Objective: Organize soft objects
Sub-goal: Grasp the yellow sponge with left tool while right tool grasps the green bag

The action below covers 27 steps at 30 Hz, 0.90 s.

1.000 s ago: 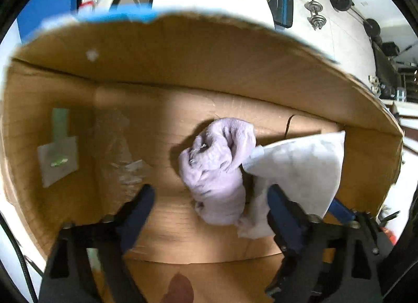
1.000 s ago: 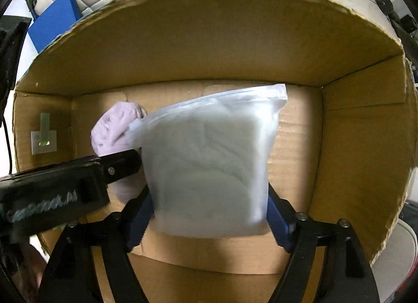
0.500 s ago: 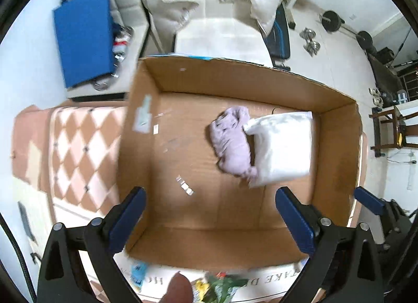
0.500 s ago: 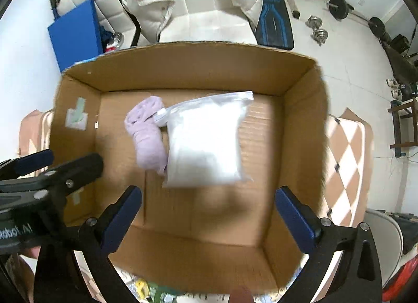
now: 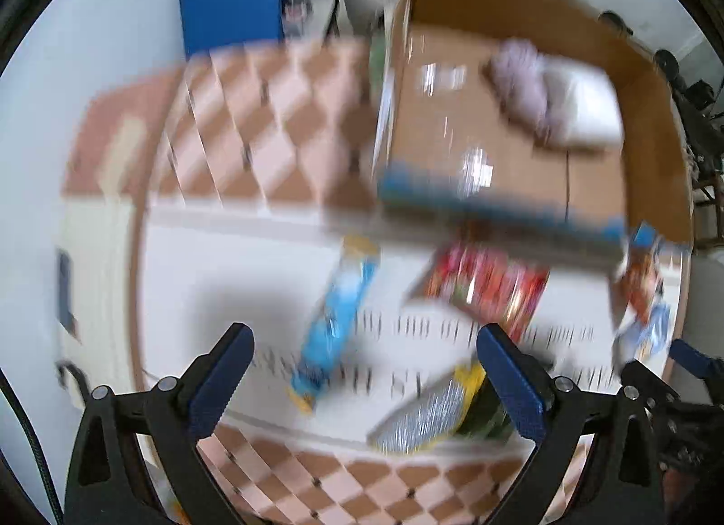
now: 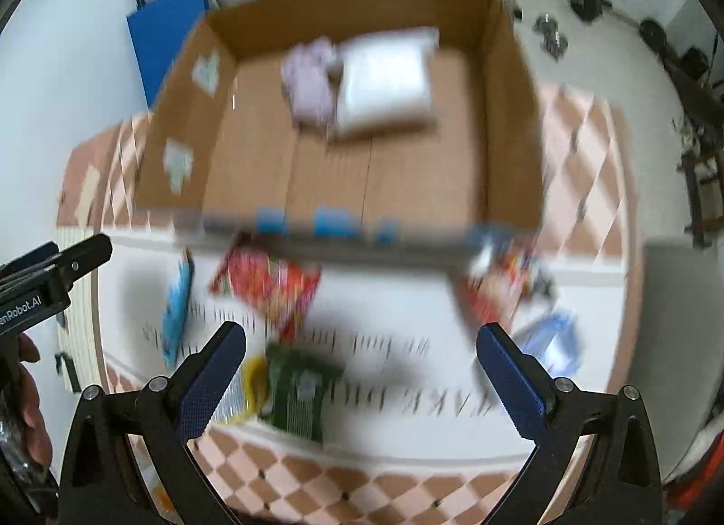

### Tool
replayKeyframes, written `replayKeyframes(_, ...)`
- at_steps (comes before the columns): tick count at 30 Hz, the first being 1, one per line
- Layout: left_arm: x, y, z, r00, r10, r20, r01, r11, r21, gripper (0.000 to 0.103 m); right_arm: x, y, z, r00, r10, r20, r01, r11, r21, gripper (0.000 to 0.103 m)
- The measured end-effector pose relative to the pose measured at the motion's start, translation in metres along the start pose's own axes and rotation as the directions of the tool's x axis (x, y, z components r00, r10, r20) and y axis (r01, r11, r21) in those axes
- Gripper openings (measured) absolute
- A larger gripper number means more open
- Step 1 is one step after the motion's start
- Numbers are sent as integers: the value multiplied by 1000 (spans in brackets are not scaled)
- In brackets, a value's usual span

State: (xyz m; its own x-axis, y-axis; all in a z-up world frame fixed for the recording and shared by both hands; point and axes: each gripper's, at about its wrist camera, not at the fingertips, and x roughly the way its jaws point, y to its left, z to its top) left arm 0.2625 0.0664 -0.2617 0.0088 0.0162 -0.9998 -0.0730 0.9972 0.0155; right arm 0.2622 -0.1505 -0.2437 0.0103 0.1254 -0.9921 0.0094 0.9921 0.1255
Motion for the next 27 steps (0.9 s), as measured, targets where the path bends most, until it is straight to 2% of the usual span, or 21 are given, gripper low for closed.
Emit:
replayKeyframes(3, 33, 1, -32, 997, -30, -71, 34, 998, 50, 101, 40, 4, -29, 995, 45, -88, -41, 998, 46, 103)
replayKeyframes(6, 60, -7, -62, 993, -15, -119, 33, 989, 146, 100, 69, 11, -47, 986, 86, -145, -76, 995, 69, 100)
replayKeyframes(12, 79, -4, -88, 989, -3, -146, 32, 979, 200, 100, 118, 34, -63, 969, 99, -227, -83, 993, 78, 85)
replayKeyframes(14, 80, -4, -92, 989, 2, -145, 32, 973, 230, 100, 134, 35, -66, 960, 107, -260, -83, 991, 103, 72)
replayKeyframes(16, 82, -11, -96, 990, 12, -143, 28, 961, 275, 100, 146, 33, -72, 951, 106, -291, -74, 990, 119, 46)
replayKeyframes(17, 83, -16, -97, 990, 17, -141, 27, 953, 301, 100, 146, 31, -75, 952, 109, -288, -75, 989, 127, 44)
replayKeyframes(20, 89, -42, -101, 988, 21, -154, 40, 924, 380, 100, 137, 19, -84, 959, 35, -280, -9, 996, 94, 40)
replayKeyframes(24, 113, -71, -103, 981, 43, -188, 45, 896, 443, 100, 132, -8, -99, 953, -26, -303, 51, 996, 75, 39)
replayKeyframes(25, 119, -76, -103, 979, 49, -196, 45, 892, 449, 97, 131, -16, -102, 951, -29, -308, 55, 996, 77, 39)
replayKeyframes(27, 135, -85, -107, 974, 64, -218, 42, 892, 450, 74, 131, -26, -107, 949, -12, -315, 45, 994, 98, 40)
